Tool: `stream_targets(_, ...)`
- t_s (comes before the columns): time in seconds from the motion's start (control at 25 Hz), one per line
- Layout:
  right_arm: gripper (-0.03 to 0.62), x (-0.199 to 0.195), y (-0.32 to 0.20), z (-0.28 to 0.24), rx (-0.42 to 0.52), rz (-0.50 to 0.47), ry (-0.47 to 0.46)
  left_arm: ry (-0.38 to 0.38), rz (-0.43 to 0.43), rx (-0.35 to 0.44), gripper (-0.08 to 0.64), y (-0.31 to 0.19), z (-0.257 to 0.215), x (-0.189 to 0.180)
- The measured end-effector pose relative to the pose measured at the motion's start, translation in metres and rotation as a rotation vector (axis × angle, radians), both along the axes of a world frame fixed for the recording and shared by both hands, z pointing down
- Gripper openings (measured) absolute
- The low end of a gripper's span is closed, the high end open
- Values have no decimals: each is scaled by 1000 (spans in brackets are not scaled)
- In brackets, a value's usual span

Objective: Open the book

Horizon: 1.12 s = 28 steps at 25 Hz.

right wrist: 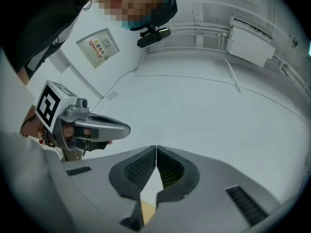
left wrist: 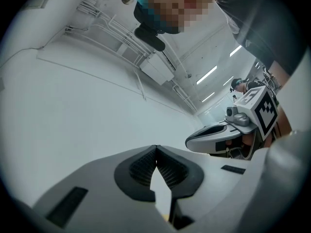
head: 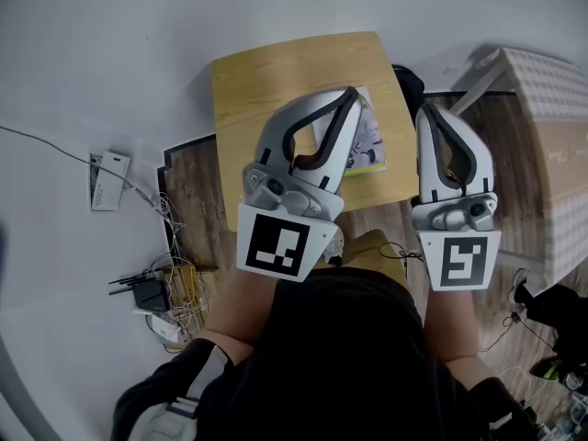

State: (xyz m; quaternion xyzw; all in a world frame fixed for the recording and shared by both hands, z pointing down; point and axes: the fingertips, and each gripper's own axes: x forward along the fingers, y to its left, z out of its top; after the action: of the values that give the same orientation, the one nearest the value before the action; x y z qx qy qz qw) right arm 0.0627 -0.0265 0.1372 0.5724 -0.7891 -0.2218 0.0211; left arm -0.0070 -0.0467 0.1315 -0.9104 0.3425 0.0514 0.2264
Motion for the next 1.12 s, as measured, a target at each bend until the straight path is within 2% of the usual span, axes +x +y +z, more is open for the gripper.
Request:
stream_targets(0.48, 31, 6, -12, 7, -12, -19, -6, 10, 0, -25, 11, -11, 7, 12)
stream_targets(0.76, 31, 22, -31, 9, -28, -43, -29, -33, -9, -35, 11, -25, 12, 32)
stream_targets(1.12, 31, 43, -58, 15, -48, -93, -63, -57, -63, -58, 12, -49, 18, 53)
